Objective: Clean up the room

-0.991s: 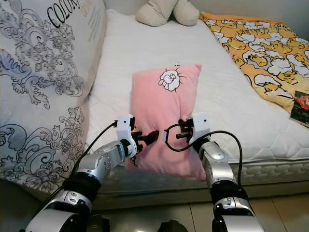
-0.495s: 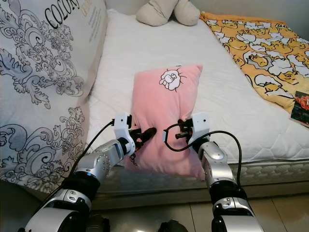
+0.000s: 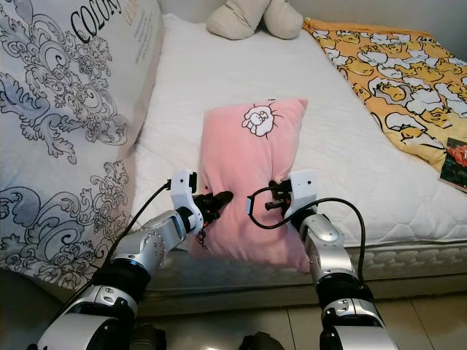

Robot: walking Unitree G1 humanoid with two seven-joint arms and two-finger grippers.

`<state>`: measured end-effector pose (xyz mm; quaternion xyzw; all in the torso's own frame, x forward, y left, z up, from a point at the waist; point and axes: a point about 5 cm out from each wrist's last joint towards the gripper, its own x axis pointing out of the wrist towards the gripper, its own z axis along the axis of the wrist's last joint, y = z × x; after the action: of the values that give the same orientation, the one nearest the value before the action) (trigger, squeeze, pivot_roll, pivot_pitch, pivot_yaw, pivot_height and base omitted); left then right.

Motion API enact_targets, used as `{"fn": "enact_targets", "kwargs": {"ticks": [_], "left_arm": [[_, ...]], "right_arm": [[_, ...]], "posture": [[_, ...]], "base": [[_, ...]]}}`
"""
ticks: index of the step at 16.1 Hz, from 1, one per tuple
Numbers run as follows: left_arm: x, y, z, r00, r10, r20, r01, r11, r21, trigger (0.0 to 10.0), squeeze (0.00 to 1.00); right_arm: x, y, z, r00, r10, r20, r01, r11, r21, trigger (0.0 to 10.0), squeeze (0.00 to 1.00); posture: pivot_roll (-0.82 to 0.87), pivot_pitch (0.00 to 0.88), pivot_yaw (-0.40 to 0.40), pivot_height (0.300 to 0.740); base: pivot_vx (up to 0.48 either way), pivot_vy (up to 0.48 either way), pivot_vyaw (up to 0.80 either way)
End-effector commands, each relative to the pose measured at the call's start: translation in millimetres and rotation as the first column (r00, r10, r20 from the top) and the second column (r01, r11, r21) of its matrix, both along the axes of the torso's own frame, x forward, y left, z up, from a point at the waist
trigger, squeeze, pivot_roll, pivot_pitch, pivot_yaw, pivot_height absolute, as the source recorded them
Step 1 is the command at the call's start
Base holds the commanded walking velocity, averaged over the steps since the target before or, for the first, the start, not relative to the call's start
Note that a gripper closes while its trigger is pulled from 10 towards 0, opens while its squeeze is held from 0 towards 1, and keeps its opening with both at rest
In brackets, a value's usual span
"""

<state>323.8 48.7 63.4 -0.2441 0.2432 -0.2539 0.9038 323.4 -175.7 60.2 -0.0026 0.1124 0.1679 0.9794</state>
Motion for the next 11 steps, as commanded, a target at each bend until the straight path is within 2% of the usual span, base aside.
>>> {"fn": "enact_targets", "kwargs": {"ticks": [1,3,9,11], "left_arm": [[-0.4,-23.5,13,0.996,-0.074,0.045,0.076,0.996,-0.043,0.0,0.00],[-0.6,-26.3,20,0.986,-0.122,0.116,0.126,0.991,-0.035,0.0,0.00],[1.8,-22.8,21,0.990,-0.101,0.101,0.108,0.992,-0.066,0.0,0.00],[7.6,-15.5,27,0.991,-0.067,0.116,0.075,0.995,-0.066,0.0,0.00]], "right_arm": [[-3.1,4.2,-4,1.000,0.020,-0.020,-0.020,1.000,0.004,0.0,0.00],[-3.0,5.1,-4,1.000,0.020,-0.020,-0.020,1.000,0.006,0.0,0.00],[-2.4,4.9,-3,1.000,0.012,-0.012,-0.012,1.000,0.016,0.0,0.00],[3.9,9.0,9,1.000,0.012,0.028,-0.013,0.999,0.035,0.0,0.00]], "posture": [[0.04,0.000,-0.045,0.697],[0.04,0.000,-0.045,0.697],[0.04,0.000,-0.042,0.697],[0.04,0.000,-0.040,0.697]], "base": [[0.000,0.000,0.00],[0.000,0.000,0.00],[0.000,0.000,0.00],[0.000,0.000,0.00]]}}
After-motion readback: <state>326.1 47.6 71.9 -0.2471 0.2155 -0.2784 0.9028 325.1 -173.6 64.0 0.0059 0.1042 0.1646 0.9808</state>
